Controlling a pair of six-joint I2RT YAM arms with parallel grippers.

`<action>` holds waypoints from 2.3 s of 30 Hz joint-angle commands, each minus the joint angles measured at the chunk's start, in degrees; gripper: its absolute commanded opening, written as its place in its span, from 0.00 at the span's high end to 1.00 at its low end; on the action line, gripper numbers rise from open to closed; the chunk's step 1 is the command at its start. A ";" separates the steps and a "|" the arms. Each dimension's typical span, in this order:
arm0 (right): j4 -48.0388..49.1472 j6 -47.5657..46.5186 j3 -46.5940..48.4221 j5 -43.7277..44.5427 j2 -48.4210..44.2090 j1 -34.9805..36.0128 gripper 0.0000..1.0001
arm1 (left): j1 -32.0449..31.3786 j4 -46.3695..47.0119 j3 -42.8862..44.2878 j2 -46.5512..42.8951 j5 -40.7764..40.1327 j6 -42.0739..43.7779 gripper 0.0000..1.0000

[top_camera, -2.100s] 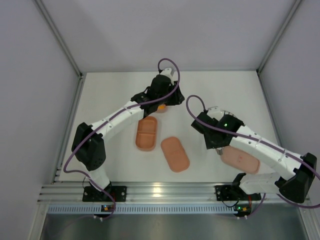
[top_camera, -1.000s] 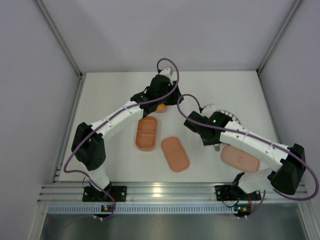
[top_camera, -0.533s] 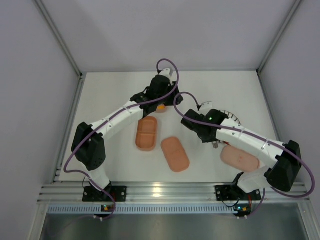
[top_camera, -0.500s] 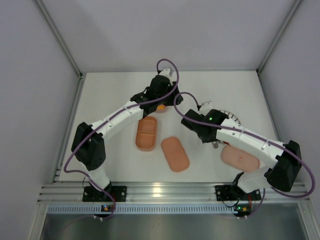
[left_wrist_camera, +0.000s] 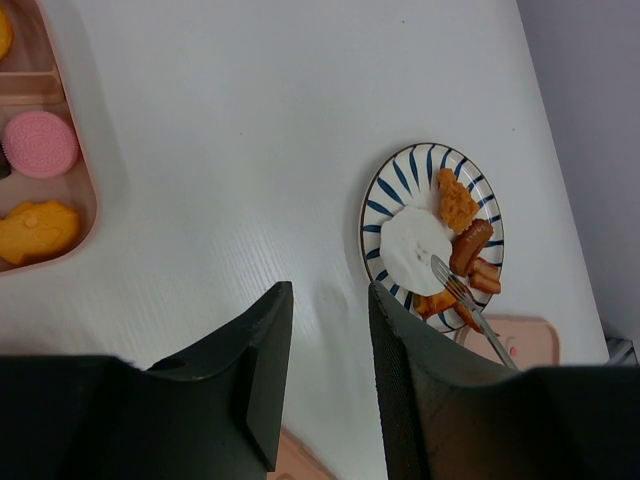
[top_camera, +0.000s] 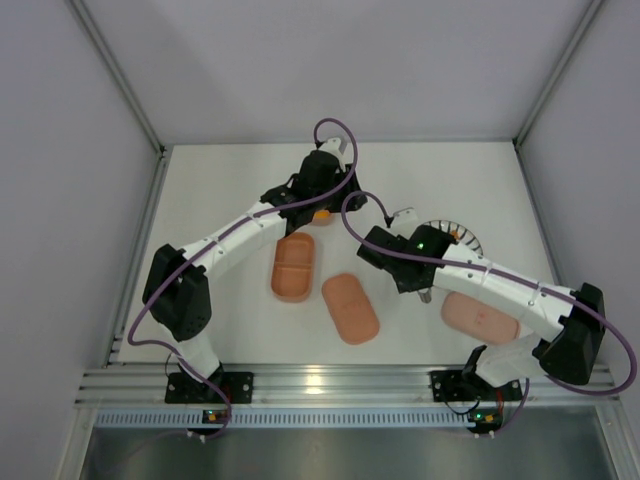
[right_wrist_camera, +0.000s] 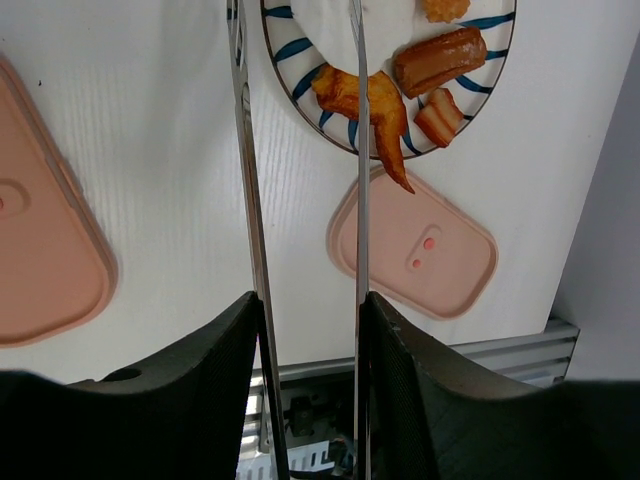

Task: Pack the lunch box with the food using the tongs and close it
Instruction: Pick up the fake food from the plate.

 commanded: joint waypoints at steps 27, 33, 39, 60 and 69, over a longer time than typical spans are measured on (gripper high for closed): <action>-10.21 4.10 -2.73 3.92 -3.95 -0.81 0.54 | 0.66 2.11 -0.70 -0.75 0.59 0.09 0.59; -10.21 3.57 -2.73 2.96 -4.83 -0.99 0.54 | 0.66 2.03 -0.52 -0.58 0.76 -0.08 0.59; -10.21 2.95 -3.69 2.95 -6.15 -2.04 0.54 | 0.66 2.11 -0.35 -0.40 1.11 -0.26 0.59; -10.13 3.04 -3.69 3.57 -1.32 -2.05 0.53 | 0.66 2.29 -0.52 -0.32 1.11 -0.35 0.59; -10.13 3.39 -3.26 5.76 1.59 -2.05 0.53 | 0.74 2.20 -0.70 -0.67 0.85 -0.26 0.58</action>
